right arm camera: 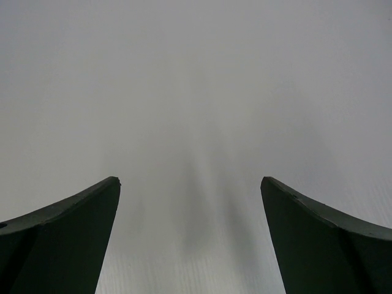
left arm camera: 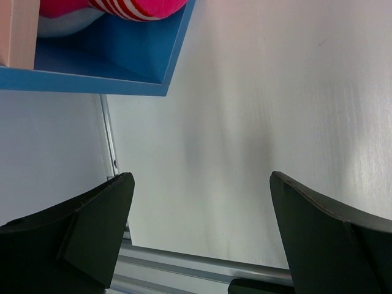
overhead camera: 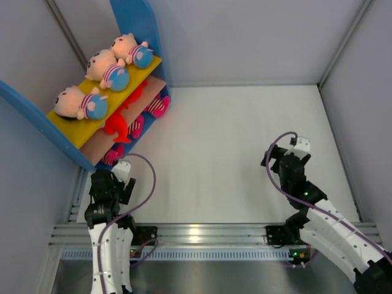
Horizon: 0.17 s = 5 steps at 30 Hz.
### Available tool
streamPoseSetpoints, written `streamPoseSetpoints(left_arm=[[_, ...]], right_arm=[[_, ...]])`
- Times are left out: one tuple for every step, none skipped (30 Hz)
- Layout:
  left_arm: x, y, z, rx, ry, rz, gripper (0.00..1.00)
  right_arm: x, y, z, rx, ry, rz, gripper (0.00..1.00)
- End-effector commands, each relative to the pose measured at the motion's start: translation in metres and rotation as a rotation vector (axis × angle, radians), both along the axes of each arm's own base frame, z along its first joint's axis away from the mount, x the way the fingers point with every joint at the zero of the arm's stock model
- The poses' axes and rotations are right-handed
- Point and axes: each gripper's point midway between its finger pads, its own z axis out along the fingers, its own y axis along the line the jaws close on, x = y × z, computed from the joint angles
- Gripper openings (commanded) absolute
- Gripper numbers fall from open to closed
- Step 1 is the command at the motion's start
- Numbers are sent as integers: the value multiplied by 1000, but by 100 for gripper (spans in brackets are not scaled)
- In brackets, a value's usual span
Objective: Place and organize the stuffed toys onto the shelf
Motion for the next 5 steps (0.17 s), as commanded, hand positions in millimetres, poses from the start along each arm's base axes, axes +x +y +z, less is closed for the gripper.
streamPoseSetpoints(left_arm=[[1,5,3,1,-33,51,99],[1,5,3,0,-30,51,99],[1,5,2,-2,-31,51,99],[1,5,2,-2,-29,49,99],[1,5,2,-2,-32,49,99]], right_arm=[[1,-6,17,32,-78,-31,98],[1,-6,19,21,-91,-16,98],[-1,-6,16,17,-98,-6,98],[-3,-7,23,27,-132,-1,98],[-4,-9,24,27,-142,-7,98]])
